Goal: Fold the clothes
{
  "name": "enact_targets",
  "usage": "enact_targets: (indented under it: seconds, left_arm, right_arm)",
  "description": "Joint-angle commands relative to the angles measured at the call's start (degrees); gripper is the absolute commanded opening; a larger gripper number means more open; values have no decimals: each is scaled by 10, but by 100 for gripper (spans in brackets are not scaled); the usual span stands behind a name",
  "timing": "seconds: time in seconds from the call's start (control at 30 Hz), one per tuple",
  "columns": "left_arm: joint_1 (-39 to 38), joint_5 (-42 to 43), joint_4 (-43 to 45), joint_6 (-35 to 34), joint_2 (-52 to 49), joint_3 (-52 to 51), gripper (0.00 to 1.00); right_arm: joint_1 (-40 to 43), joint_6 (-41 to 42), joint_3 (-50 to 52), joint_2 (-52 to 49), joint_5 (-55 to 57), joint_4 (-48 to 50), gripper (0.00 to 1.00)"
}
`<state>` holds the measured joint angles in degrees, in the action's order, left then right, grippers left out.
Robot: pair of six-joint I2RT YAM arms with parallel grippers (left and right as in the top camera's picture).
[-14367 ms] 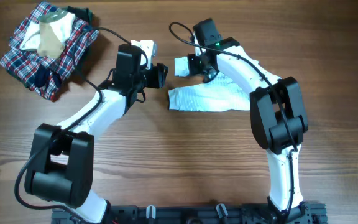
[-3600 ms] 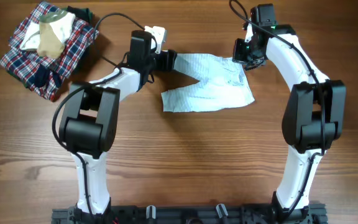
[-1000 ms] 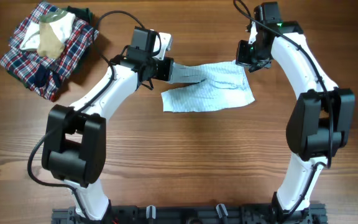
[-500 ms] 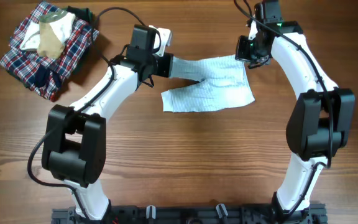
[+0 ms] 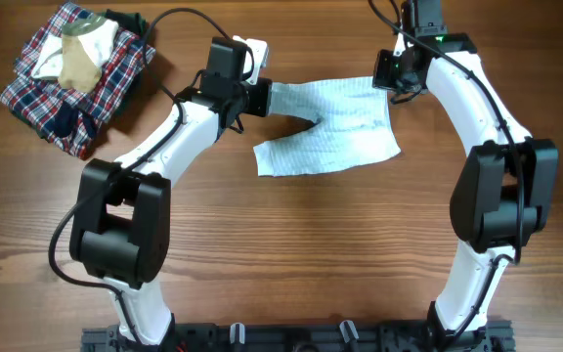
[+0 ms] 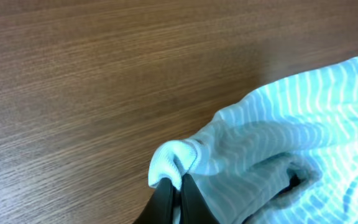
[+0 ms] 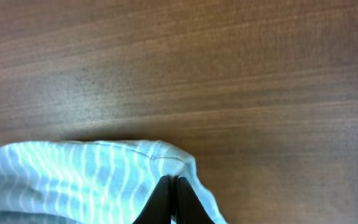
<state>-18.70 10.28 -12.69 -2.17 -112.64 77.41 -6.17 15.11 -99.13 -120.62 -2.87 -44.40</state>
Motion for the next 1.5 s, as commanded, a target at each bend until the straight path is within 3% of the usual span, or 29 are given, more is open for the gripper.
enact_targets:
  seconds: [0.0,0.63,0.9,1.47]
  left_arm:
    - [-2,-8,-15,5,-7,6,4]
    - [-19,-7,40,35,15,6,4]
    - [-21,-7,-17,34,33,6,4]
    - [-50,-7,-96,33,55,6,4]
  right_arm:
    - [2,-1,2,15,14,-17,4]
    - [2,-18,2,41,4,-3,4]
    - [2,-17,3,76,-1,-85,4]
    - [2,16,82,76,-1,-72,4]
